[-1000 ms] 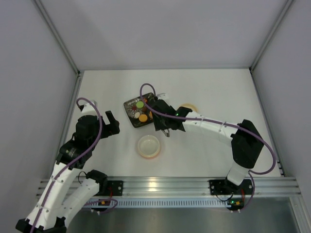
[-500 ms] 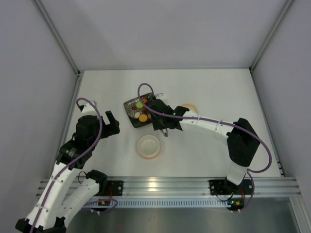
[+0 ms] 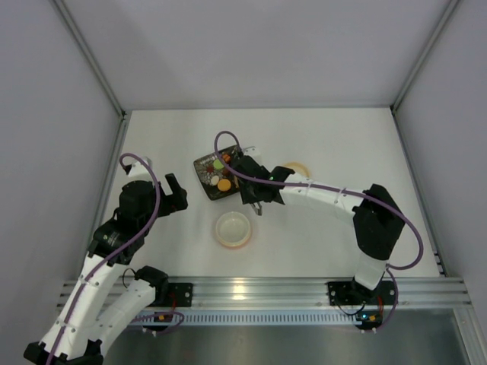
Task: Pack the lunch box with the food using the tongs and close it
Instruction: Pick up the fake food from the plate, then place the fake food in the packing box.
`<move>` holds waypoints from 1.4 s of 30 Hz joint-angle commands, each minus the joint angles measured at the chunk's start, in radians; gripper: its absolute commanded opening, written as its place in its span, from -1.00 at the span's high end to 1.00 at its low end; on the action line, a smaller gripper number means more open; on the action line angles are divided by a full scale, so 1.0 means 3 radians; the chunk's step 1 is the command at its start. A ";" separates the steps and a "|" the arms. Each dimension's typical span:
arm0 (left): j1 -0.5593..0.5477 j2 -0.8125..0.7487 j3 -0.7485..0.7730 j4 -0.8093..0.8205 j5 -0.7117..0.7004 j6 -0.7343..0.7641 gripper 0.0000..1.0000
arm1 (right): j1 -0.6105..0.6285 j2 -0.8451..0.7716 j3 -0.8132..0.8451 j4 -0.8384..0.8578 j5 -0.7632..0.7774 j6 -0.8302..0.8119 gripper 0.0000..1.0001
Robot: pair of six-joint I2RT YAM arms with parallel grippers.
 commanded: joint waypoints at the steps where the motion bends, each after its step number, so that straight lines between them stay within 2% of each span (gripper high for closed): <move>1: -0.0015 -0.0033 -0.0018 0.0045 -0.0045 -0.0006 -0.98 | 0.0087 -0.0092 0.0176 -0.0014 0.0038 0.0014 0.43; 18: -0.0025 -0.0022 -0.0018 0.0035 -0.0060 -0.0011 -0.98 | 0.0204 -0.0618 0.0202 -0.0224 0.0248 -0.0027 0.51; 31: -0.0025 -0.0038 -0.0018 0.0040 -0.0050 -0.0012 -0.98 | 0.1093 -0.1360 -0.0427 -0.0342 0.0294 0.0300 0.50; 37: -0.0020 -0.0038 -0.0023 0.0040 -0.0040 -0.0017 -0.98 | 0.1487 -0.1447 -0.0632 -0.0434 0.0402 0.0535 0.49; 42: -0.0025 -0.0017 -0.0023 0.0046 -0.0035 -0.0011 -0.98 | 0.1585 -0.1355 -0.0744 -0.0434 0.0437 0.0653 0.48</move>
